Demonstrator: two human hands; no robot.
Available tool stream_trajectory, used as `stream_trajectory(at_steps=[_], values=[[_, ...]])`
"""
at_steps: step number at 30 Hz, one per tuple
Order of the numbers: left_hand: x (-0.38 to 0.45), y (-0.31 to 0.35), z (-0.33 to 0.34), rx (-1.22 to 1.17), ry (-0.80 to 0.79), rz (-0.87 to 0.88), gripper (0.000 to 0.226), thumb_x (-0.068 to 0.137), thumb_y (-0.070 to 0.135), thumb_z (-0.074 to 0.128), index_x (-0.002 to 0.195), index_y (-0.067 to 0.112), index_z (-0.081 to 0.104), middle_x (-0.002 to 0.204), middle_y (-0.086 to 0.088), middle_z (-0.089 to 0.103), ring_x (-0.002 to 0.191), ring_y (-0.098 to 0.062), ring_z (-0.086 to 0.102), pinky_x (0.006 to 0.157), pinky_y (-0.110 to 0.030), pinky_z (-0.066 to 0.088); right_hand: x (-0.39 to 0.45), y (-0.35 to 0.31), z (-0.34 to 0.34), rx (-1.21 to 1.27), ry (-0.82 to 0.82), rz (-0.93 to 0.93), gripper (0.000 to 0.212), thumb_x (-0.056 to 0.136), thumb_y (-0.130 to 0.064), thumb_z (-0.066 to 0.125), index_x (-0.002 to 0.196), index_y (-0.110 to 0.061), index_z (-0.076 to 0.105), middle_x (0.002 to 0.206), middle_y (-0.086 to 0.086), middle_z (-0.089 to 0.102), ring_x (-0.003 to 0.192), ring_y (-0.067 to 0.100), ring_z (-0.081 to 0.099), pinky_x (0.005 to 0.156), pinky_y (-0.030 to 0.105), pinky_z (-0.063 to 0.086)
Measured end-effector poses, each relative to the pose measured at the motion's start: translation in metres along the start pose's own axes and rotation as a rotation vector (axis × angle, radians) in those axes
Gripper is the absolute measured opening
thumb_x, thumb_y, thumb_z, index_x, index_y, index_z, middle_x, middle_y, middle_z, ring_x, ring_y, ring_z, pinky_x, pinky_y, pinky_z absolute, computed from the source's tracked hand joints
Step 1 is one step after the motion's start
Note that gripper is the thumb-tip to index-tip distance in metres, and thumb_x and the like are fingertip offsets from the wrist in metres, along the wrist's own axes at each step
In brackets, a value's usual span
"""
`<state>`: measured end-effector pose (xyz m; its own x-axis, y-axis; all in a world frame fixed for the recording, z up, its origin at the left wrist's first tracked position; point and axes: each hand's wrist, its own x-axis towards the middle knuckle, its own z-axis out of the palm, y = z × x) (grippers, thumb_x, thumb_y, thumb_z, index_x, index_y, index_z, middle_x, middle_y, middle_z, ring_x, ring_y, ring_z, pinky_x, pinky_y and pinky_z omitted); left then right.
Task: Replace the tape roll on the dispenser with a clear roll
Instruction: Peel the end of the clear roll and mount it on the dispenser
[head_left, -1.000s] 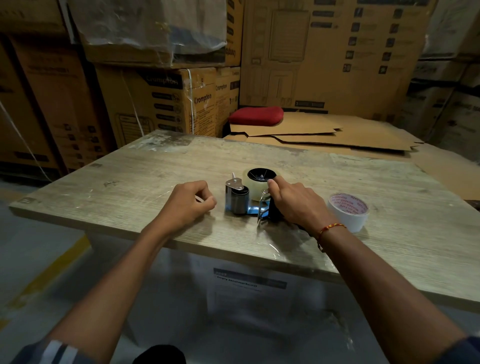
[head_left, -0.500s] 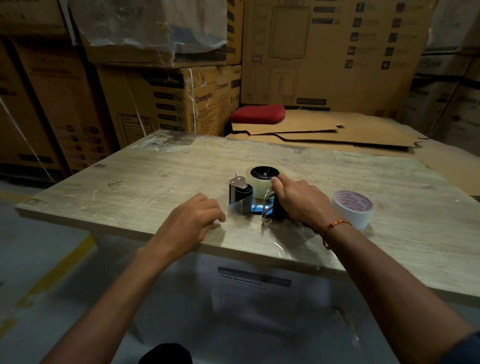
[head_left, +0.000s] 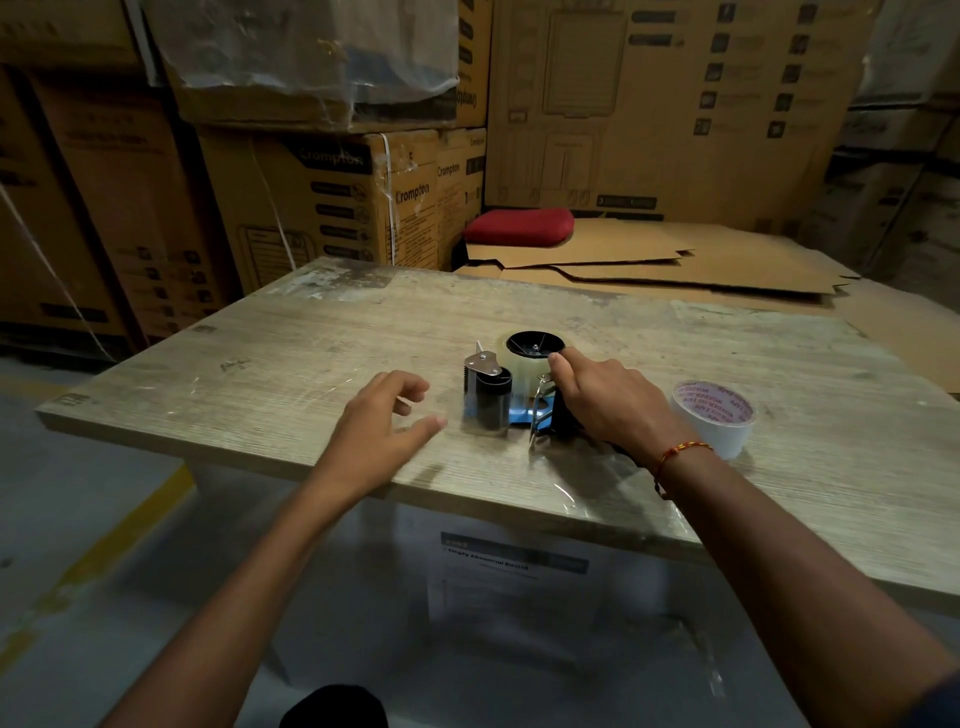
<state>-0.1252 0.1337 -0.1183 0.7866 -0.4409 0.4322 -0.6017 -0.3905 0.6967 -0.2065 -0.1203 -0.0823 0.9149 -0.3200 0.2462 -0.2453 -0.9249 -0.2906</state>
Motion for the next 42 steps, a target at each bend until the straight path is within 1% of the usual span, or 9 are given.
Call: stream_trajectory(at_steps=[5,11,16,22,27,29,32,37,42], values=[[0.015,0.016,0.017,-0.045,-0.129,-0.11,0.038,0.085,0.035,0.076,0.118,0.026,0.058,0.106,0.009,0.06,0.089,-0.011,0.059,0.075,-0.026,0.051,0.0,0.001,0.002,0.013,-0.002,-0.008,0.043,0.107,-0.051,0.019,0.109,-0.021,0.05,0.074,0.002,0.054,0.074,0.029,0.056,0.062,0.038,0.037],[0.023,0.007,0.014,-0.256,-0.173,-0.214,0.005,0.086,0.01,0.075,0.084,0.011,0.07,0.076,-0.002,0.068,0.069,-0.011,0.061,0.068,-0.03,0.051,0.002,0.002,0.002,0.038,-0.019,-0.015,0.045,0.106,-0.053,0.019,0.115,-0.023,0.051,0.084,0.008,0.06,0.08,0.033,0.059,0.068,0.041,0.044],[0.02,0.003,0.005,-0.355,-0.211,-0.21,0.007,0.084,0.01,0.077,0.081,0.009,0.07,0.073,0.001,0.065,0.064,-0.001,0.058,0.06,-0.016,0.05,0.003,0.005,0.0,0.033,-0.02,-0.008,0.046,0.106,-0.053,0.019,0.117,-0.023,0.051,0.088,0.01,0.061,0.083,0.036,0.058,0.071,0.043,0.046],[0.032,-0.001,0.003,-0.48,-0.194,-0.226,0.003,0.087,0.0,0.07,0.087,0.002,0.072,0.089,-0.011,0.068,0.074,-0.006,0.065,0.066,-0.016,0.054,0.005,0.006,-0.001,0.031,-0.035,-0.015,0.046,0.105,-0.054,0.018,0.12,-0.026,0.051,0.093,0.013,0.065,0.086,0.037,0.061,0.08,0.05,0.052],[0.04,-0.004,0.011,-0.508,-0.244,-0.232,0.009,0.093,0.002,0.063,0.086,0.007,0.066,0.117,-0.002,0.07,0.104,-0.015,0.067,0.084,-0.027,0.055,0.005,0.008,0.0,0.035,-0.034,-0.028,0.046,0.105,-0.054,0.018,0.12,-0.026,0.051,0.091,0.012,0.066,0.085,0.035,0.061,0.08,0.05,0.053],[0.042,-0.003,0.016,-0.535,-0.241,-0.248,0.006,0.095,0.002,0.06,0.09,0.005,0.062,0.103,-0.006,0.074,0.095,-0.014,0.069,0.086,-0.03,0.056,0.006,0.008,0.001,0.039,-0.036,-0.033,0.045,0.105,-0.054,0.018,0.12,-0.026,0.051,0.088,0.012,0.065,0.083,0.036,0.061,0.078,0.05,0.052],[0.046,0.001,0.018,-0.537,-0.208,-0.261,0.001,0.094,0.002,0.062,0.094,0.002,0.061,0.079,-0.003,0.077,0.075,-0.007,0.071,0.068,-0.019,0.054,0.005,0.009,0.0,0.029,-0.038,-0.043,0.044,0.106,-0.054,0.019,0.118,-0.026,0.05,0.087,0.012,0.064,0.082,0.035,0.06,0.077,0.049,0.052],[0.051,0.002,0.016,-0.544,-0.213,-0.27,0.016,0.088,0.006,0.071,0.104,0.005,0.067,0.089,-0.016,0.078,0.07,-0.008,0.071,0.06,-0.017,0.05,0.008,0.012,-0.001,0.036,-0.071,-0.072,0.041,0.105,-0.056,0.019,0.113,-0.029,0.049,0.086,0.012,0.064,0.082,0.034,0.06,0.076,0.048,0.052],[0.053,-0.006,0.012,-0.554,-0.27,-0.238,0.01,0.085,0.002,0.071,0.094,0.002,0.075,0.093,-0.016,0.075,0.073,-0.004,0.067,0.065,-0.017,0.05,0.013,0.016,-0.004,0.031,-0.108,-0.127,0.038,0.107,-0.053,0.021,0.112,-0.029,0.05,0.087,0.009,0.064,0.082,0.03,0.06,0.073,0.044,0.051]])
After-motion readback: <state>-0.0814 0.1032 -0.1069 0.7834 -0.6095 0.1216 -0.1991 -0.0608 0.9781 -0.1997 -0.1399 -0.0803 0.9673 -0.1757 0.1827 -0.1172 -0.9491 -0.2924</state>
